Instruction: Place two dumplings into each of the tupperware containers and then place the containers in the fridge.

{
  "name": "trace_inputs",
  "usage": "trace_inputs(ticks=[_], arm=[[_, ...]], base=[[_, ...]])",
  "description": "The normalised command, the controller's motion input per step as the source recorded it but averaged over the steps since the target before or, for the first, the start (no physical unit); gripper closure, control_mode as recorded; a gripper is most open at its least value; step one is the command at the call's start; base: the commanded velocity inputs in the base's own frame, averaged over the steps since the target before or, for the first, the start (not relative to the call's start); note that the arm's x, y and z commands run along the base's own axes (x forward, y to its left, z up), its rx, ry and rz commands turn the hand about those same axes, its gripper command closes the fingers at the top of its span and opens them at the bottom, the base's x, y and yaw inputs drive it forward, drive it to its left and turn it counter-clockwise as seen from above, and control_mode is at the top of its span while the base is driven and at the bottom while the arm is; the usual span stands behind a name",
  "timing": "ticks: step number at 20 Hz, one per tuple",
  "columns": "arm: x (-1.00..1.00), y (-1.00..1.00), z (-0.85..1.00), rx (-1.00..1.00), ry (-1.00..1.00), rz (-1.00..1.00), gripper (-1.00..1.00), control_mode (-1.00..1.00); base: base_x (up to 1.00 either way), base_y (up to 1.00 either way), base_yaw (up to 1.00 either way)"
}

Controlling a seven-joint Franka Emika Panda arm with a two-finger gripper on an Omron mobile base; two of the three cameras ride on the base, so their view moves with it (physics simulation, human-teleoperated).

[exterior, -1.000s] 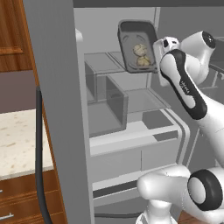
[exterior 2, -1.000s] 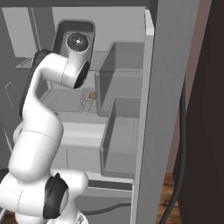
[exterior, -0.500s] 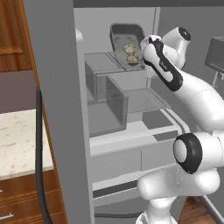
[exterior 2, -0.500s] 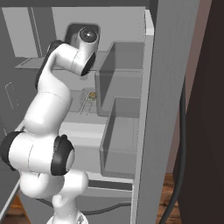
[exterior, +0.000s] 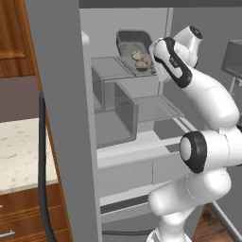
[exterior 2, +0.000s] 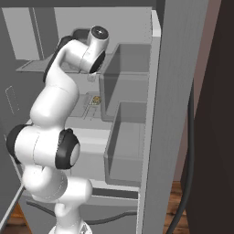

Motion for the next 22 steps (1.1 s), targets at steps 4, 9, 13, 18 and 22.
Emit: trace_inputs(ticks=[4,9,13,18,22], arm=[[0.15,0.13,-0.13,0.0,0.0,0.0,1.0,-1.0],[0.38,0.16,-0.01,0.0,0.0,0.0,1.0,-1.0],[0.15,0.1,-0.05,0.0,0.0,0.0,-1.0,-1.0],[0.01,0.03,-0.02,0.0,-0.01,0.0,-1.0,-1.0],[0.0,0.0,-0.06,0.0,-0.12,0.0,-1.0,-1.0]], base=[[0.0,0.0,0.0],[0.0,0.0,0.0],[0.0,0.0,0.0],[0.0,0.0,0.0],[0.0,0.0,0.0]])
